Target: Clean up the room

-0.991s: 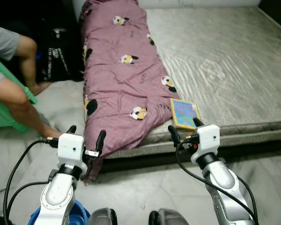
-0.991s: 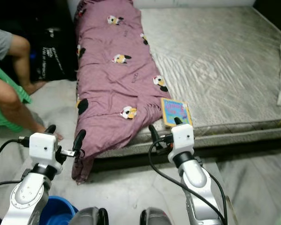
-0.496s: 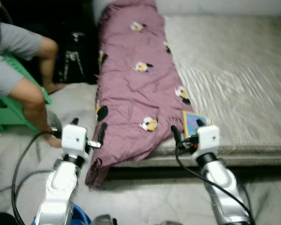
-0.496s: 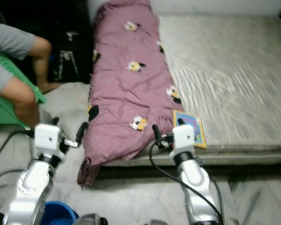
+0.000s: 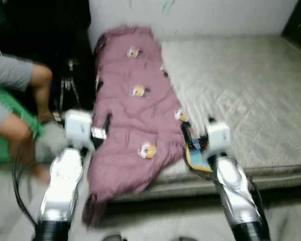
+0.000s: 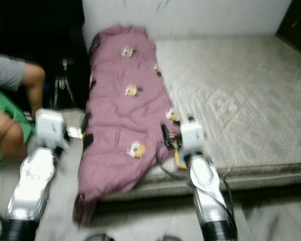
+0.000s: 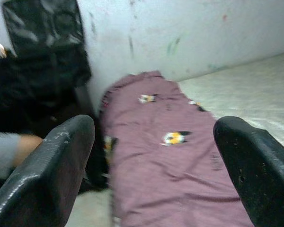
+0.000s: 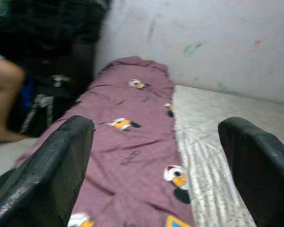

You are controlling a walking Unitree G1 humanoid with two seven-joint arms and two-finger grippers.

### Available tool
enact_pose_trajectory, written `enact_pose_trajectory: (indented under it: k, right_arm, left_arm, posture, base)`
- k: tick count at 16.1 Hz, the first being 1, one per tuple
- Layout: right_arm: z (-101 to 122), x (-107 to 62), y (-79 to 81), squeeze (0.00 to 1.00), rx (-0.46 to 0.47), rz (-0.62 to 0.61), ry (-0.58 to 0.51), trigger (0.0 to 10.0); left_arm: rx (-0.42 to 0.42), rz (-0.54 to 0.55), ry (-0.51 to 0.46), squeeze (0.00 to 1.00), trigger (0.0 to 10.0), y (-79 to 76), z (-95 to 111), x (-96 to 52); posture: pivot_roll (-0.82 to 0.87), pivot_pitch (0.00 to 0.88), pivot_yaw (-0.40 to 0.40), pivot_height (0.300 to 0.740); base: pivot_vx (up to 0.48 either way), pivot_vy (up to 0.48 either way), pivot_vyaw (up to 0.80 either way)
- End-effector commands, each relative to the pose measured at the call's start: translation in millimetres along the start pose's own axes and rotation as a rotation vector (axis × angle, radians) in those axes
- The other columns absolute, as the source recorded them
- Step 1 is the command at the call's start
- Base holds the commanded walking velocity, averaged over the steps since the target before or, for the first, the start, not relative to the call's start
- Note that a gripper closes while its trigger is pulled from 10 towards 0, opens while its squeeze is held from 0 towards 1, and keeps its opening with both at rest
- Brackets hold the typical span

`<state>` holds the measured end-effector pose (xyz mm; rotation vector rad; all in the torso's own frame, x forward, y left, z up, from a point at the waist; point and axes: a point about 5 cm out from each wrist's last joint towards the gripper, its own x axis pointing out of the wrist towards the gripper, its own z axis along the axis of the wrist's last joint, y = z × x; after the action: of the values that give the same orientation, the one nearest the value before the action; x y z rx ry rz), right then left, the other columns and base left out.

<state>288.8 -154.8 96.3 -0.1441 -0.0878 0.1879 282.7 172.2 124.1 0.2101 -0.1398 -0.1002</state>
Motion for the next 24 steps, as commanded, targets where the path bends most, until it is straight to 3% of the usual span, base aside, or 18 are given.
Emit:
enact_pose_trajectory:
  k: [1, 3, 7, 8, 9, 11, 12, 13, 16, 19, 24]
  right_arm:
    - [-10.6, -4.9, -20.2, 0.00, 0.037, -0.104, 0.054, 10.0]
    - [2.0, -2.5, -14.0, 0.00, -0.004, -0.030, 0.008, 10.0]
    - [-4.5, -15.5, -12.8, 0.00, -0.074, 0.078, 0.037, 10.0]
    - [-4.6, -20.1, -11.6, 0.00, -0.029, 0.091, 0.032, 10.0]
    - [-4.1, -28.2, -16.3, 0.00, -0.024, -0.003, 0.022, 10.0]
    - [-0.8, -35.2, -17.0, 0.00, -0.018, -0.003, 0.008, 10.0]
    - [-3.1, -38.9, -17.9, 0.00, 0.041, -0.056, 0.046, 10.0]
    - [-3.7, -43.0, -17.1, 0.00, 0.002, -0.121, 0.036, 10.0]
    - [3.7, -50.7, -22.4, 0.00, -0.010, -0.183, 0.011, 10.0]
    - [-2.3, -63.4, -31.7, 0.00, -0.025, -0.214, 0.046, 10.0]
    - [-2.9, -67.2, -27.1, 0.00, -0.018, -0.216, 0.058, 10.0]
  left_arm:
    - [0.000, 0.028, 0.048, 0.00, 10.0, 0.7, -10.2, -5.8]
    - [0.017, 0.017, 0.031, 0.00, 10.0, 3.8, -6.2, -9.7]
    - [0.022, 0.019, 0.103, 0.00, 10.0, 7.0, -27.1, -30.2]
    - [0.013, 0.024, 0.119, 0.00, 10.0, 6.8, -30.7, -33.1]
    - [0.003, 0.029, 0.130, 0.00, 10.0, 3.2, -33.9, -36.4]
    - [-0.016, 0.041, 0.122, 0.00, 10.0, -1.5, -31.5, -39.0]
    - [-0.028, 0.048, 0.117, 0.00, 10.0, -3.9, -29.1, -40.9]
    - [-0.031, 0.055, 0.115, 0.00, 10.0, -5.7, -29.5, -44.4]
    - [-0.041, 0.038, 0.119, 0.00, 10.0, -10.6, -31.2, -39.5]
    - [-0.048, -0.042, 0.105, 0.00, 10.0, -21.0, -27.1, -28.0]
    - [-0.044, -0.077, 0.102, 0.00, 10.0, -25.9, -25.6, -26.0]
  posture:
    - [0.01, 0.006, 0.056, 0.740]
    - [-0.01, 0.023, 0.069, 0.740]
    - [-0.03, 0.002, 0.066, 0.740]
    - [-0.03, 0.004, 0.059, 0.740]
    - [-0.03, 0.009, 0.045, 0.740]
    - [-0.02, 0.014, 0.017, 0.740]
    - [-0.03, 0.025, -0.010, 0.740]
    - [-0.03, 0.036, -0.027, 0.740]
    - [-0.09, 0.046, 0.005, 0.740]
    - [-0.13, 0.052, 0.052, 0.740]
    - [-0.12, 0.066, 0.057, 0.740]
  base:
    - [0.000, 0.000, 0.00]
    - [0.000, 0.000, 0.00]
    - [0.000, 0.000, 0.00]
    - [0.000, 0.000, 0.00]
    - [0.000, 0.000, 0.00]
    - [0.000, 0.000, 0.00]
    - [0.000, 0.000, 0.00]
    - [0.000, 0.000, 0.00]
    - [0.000, 0.000, 0.00]
    - [0.000, 0.000, 0.00]
    - [0.000, 0.000, 0.00]
